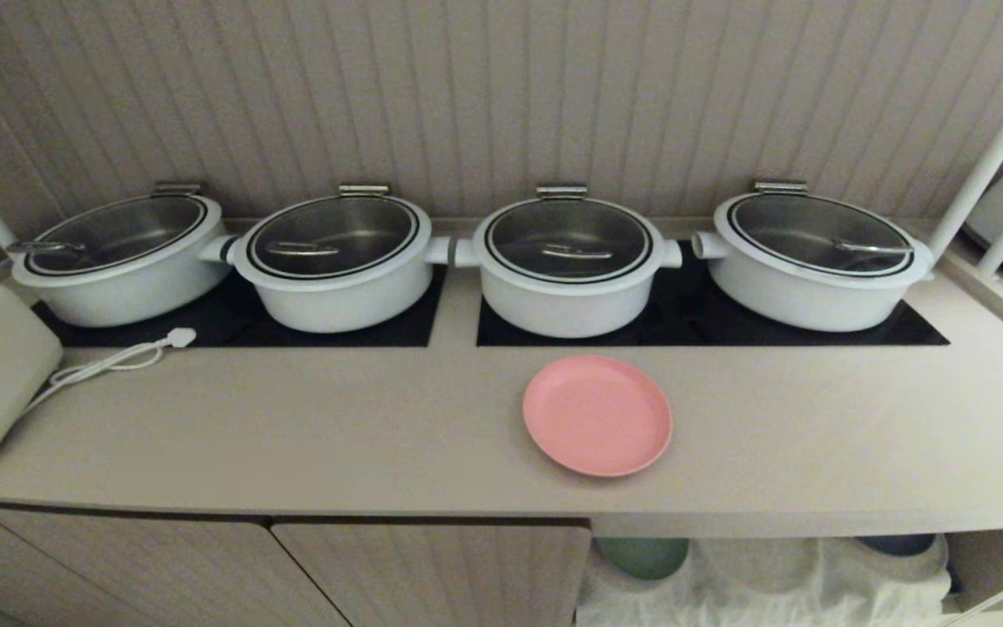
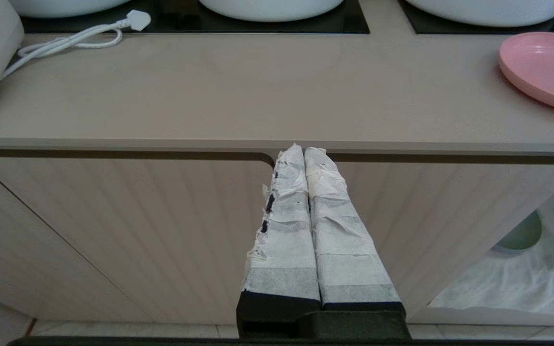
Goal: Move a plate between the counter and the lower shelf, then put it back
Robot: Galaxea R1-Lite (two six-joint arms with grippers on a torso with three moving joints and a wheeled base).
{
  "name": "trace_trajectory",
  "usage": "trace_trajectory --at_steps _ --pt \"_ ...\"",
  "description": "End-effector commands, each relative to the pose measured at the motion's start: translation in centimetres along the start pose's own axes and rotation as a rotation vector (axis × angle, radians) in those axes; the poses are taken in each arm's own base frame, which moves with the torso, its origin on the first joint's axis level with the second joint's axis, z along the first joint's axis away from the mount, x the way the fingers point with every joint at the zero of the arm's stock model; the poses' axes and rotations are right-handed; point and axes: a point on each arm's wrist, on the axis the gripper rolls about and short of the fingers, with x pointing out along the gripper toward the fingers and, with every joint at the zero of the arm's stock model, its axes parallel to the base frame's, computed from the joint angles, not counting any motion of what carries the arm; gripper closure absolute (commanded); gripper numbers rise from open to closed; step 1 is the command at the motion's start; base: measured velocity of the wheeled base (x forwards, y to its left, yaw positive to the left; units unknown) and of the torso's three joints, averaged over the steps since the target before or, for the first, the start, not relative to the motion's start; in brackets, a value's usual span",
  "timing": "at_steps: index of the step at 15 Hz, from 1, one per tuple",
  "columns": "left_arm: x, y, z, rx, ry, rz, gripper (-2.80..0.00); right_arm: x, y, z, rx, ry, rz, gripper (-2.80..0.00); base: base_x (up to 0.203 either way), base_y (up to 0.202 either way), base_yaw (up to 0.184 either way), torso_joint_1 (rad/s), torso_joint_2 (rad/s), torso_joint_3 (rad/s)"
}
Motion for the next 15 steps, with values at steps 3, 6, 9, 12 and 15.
trace_trajectory --at_steps 3,6,9,12,15 --pt "0.0 0.0 -0.01 0.0 0.0 0.001 0.0 -1.54 -0.09 -1.23 -0.017 -0.135 -0.053 0.0 0.0 0.0 0.0 0.0 0.0 0.0" --pt "0.0 0.0 -0.01 0.0 0.0 -0.001 0.0 -1.81 -0.1 -1.62 -0.027 -0.156 -0.061 0.0 0.0 0.0 0.0 0.0 0.0 0.0" --pt "0.0 0.0 -0.01 0.0 0.0 -0.001 0.0 -1.8 -0.08 -1.57 -0.031 -0.164 -0.049 0.0 0.0 0.0 0.0 0.0 0.0 0.0" --pt "0.0 0.0 -0.01 0.0 0.0 -0.001 0.0 -1.78 -0.08 -1.66 -0.065 -0.154 -0.05 0.0 0.0 0.0 0.0 0.0 0.0 0.0" --pt "0.0 0.0 -0.01 0.0 0.0 -0.001 0.0 -1.78 -0.08 -1.66 -0.062 -0.154 -0.05 0.0 0.0 0.0 0.0 0.0 0.0 0.0"
